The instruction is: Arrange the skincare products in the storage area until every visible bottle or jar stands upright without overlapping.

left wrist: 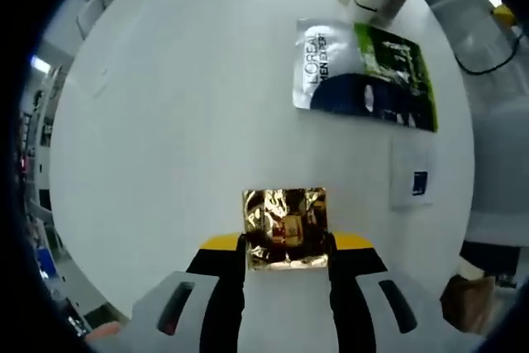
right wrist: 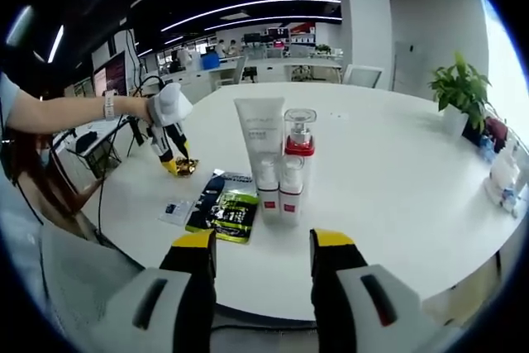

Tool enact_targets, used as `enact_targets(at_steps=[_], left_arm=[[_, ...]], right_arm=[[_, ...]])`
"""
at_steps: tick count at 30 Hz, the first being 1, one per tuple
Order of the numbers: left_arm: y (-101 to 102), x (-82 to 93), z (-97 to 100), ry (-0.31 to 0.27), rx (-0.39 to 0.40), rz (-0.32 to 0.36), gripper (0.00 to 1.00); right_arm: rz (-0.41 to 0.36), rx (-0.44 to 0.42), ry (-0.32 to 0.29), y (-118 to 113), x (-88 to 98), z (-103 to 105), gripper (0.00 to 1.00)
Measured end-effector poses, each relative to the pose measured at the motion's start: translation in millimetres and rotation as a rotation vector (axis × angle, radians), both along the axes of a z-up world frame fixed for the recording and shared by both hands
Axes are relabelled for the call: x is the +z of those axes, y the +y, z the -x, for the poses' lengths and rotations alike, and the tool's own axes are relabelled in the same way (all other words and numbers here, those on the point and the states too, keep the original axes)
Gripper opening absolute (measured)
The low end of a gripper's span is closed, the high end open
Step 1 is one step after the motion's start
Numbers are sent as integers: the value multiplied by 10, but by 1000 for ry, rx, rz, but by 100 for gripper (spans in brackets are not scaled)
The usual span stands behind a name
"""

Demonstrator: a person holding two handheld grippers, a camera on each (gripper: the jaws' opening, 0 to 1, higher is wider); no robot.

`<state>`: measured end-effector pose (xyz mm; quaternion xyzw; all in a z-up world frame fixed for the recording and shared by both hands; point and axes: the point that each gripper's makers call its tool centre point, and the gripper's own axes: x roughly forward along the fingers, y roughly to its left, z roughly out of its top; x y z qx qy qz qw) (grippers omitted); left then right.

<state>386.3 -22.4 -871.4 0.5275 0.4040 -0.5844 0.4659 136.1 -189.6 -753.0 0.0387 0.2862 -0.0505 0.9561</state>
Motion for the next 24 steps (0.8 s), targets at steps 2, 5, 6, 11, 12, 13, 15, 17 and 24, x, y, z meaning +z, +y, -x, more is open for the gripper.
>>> enact_targets(at_steps=[2,5,6,11,12,13,15,17,24], left_arm=[[-13,-1,55,5,-7,3,36],[-43,-2,130,6,-21,7,36],[-52,1,148,8,-25,10,36],[-135,18,247,42,-17,44,36],[-137,16,261,40,-21,43,36],[-140,13,268,37,-27,41,36],[-169,6,265,37,-34,39,36],[-183,5,274,41,-35,40,36],[-252,-35,309,51,-41,44,36]], right_arm=[[1,2,-3,9,5,5,46],[6,4,-2,16,7,14,47],[8,4,-1,14,6,17,48],[4,8,-3,18,9,25,48],[6,8,-3,16,11,24,48],[7,8,-3,17,13,23,48],[6,10,-6,20,18,16,48],[8,12,-6,21,19,12,48],[8,17,-6,31,22,3,48]])
